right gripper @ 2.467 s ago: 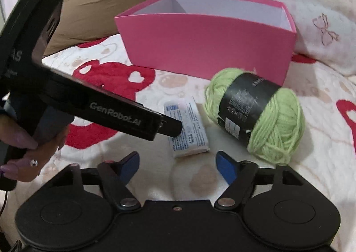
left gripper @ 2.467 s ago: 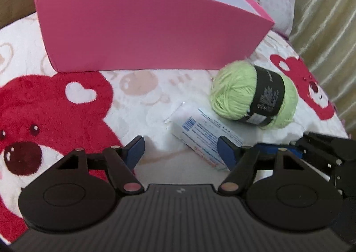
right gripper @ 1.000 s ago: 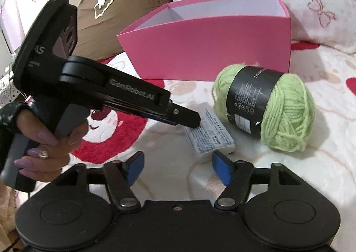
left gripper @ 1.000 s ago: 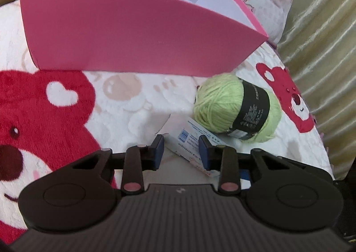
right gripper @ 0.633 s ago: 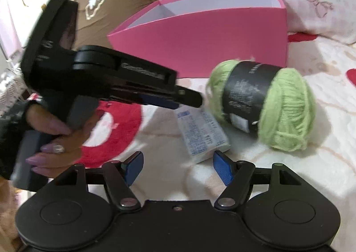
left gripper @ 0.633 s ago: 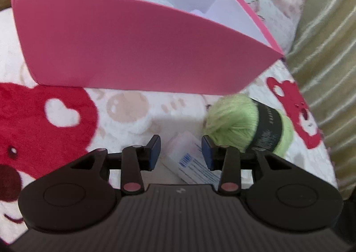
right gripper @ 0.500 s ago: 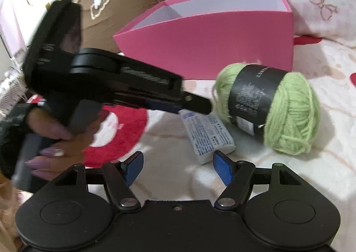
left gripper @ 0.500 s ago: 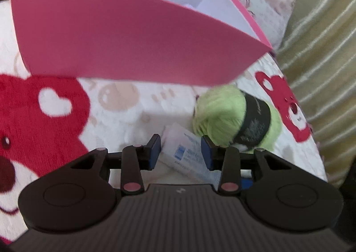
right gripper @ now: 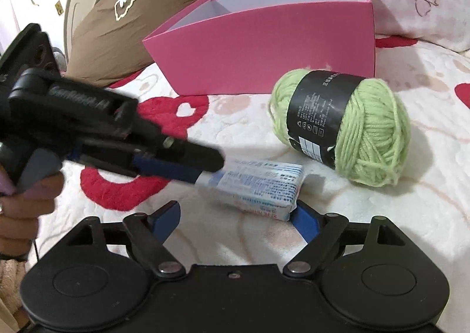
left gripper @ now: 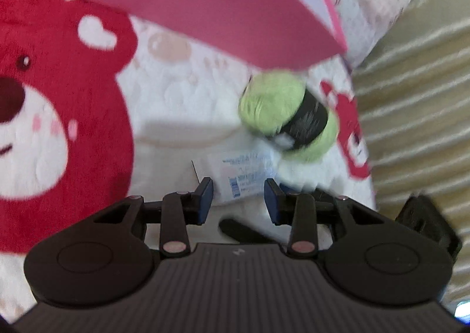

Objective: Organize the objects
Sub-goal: 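Position the open left gripper around the white medicine box, then close the left gripper on the medicine box and lift it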

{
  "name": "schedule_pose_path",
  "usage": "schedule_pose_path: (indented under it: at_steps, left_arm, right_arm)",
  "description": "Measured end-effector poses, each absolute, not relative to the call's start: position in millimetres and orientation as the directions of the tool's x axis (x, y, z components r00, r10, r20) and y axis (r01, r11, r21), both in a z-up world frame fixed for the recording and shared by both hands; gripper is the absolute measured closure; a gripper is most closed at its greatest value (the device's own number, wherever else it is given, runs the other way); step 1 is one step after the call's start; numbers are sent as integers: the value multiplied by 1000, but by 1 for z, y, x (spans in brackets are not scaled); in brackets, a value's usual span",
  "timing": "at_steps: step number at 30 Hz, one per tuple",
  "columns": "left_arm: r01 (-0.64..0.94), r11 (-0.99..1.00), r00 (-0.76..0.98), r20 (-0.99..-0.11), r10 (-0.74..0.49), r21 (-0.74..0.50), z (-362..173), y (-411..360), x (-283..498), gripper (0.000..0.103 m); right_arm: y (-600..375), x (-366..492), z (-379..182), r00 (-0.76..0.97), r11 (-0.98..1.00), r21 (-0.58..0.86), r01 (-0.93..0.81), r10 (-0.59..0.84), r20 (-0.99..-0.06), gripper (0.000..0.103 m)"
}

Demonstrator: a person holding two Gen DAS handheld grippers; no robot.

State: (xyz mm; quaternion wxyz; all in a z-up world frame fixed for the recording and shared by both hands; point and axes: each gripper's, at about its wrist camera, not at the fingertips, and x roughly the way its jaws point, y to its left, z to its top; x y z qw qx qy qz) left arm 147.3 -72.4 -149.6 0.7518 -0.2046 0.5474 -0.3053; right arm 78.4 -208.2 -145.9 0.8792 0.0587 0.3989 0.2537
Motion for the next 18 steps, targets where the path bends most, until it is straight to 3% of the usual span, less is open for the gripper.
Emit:
schedule_pose_path:
  at_steps: [3,7,13,18]
  left_arm:
    - [281,794,262,-753,-604,-539,-149,-76,134,68]
    - [325,839,367,-760,-537,-436,-144,-83,128,64]
    - [238,783,436,-657,-614,-574,-144,-57,138,64]
    - [193,768,408,-662,-628,-610,-154,-56,143,69]
  right_arm:
    - [-205,86,-149,544,862,317,-396,499,-675,16]
    - [-209,81,-149,571,873,291,-391,478,-667,16]
    - [-209,75,-151,576,877,249,-412,462,-674,13]
    - [-200,79,-151,574,872,230,-433,463,-675,13]
